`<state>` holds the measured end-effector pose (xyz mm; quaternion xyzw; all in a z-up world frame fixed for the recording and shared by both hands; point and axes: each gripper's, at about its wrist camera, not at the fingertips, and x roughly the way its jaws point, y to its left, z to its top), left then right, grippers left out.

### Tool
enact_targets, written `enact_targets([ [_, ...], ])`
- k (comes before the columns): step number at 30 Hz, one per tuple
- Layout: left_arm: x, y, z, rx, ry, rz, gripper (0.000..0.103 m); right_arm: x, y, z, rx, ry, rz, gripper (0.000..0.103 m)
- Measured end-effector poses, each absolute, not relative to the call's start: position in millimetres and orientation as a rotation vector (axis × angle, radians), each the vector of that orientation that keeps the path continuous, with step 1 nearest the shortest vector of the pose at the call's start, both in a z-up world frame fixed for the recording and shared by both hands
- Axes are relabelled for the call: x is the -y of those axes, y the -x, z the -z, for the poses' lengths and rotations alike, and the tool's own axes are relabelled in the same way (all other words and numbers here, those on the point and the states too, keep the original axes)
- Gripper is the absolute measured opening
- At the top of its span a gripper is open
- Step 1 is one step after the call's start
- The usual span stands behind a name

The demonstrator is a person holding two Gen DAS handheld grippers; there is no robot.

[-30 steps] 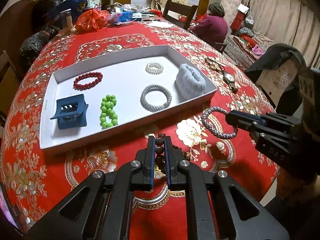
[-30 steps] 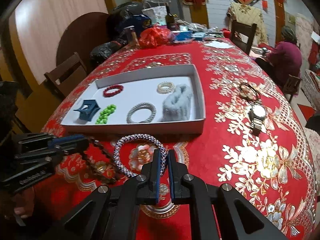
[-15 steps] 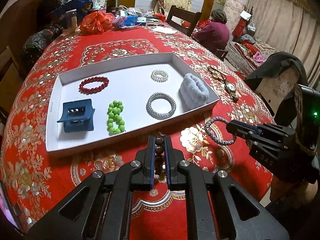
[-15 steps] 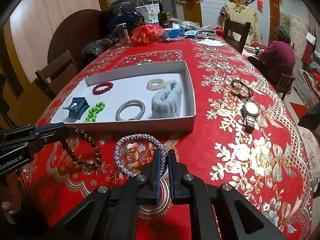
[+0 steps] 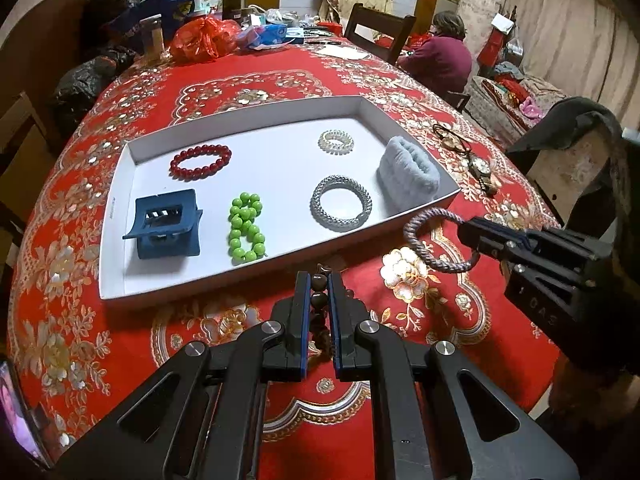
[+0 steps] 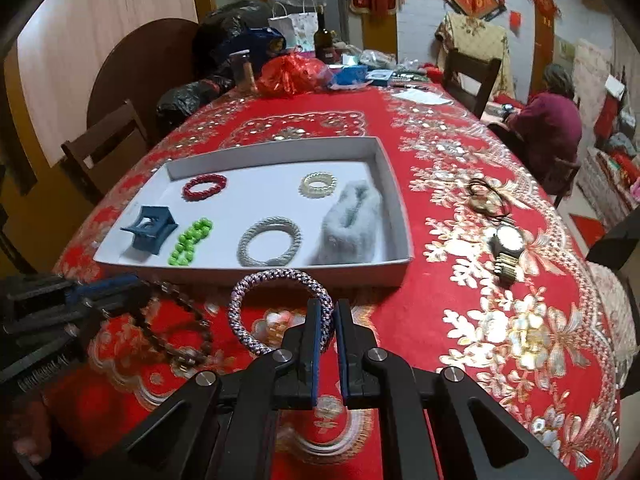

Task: Organize jewelry
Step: 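Lift the brown bead bracelet with the left gripper while the right lifts the beaded bangle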

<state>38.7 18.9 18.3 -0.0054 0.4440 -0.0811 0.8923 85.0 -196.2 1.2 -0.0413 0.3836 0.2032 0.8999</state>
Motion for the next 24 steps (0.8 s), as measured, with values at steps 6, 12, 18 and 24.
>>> enact_targets([
  [6, -25.1, -39.5, -17.5, -0.921, 0.02, 0.139, 0.007, 199.7, -56.1, -25.0, -0.761, 0.097, -0.395, 0.006],
  [12, -30.5, -30.5, -17.7, -0.92, 0.03, 0.112, 0.007, 204.4, -44.8, -49.6, -0.815, 0.111, -0.343, 0.006],
  [18, -31.1, -31.6, -19.6, -0.924, 0.062, 0.107, 0.007, 204.4, -40.0, -54.3, -0.786, 0.132, -0.353, 0.006],
  [24, -28.9, -35.9, -19.6, -0.923, 0.059, 0.113, 0.007, 203.8, -75.1, -41.8, -0.805, 0.135, -0.381, 0.006],
])
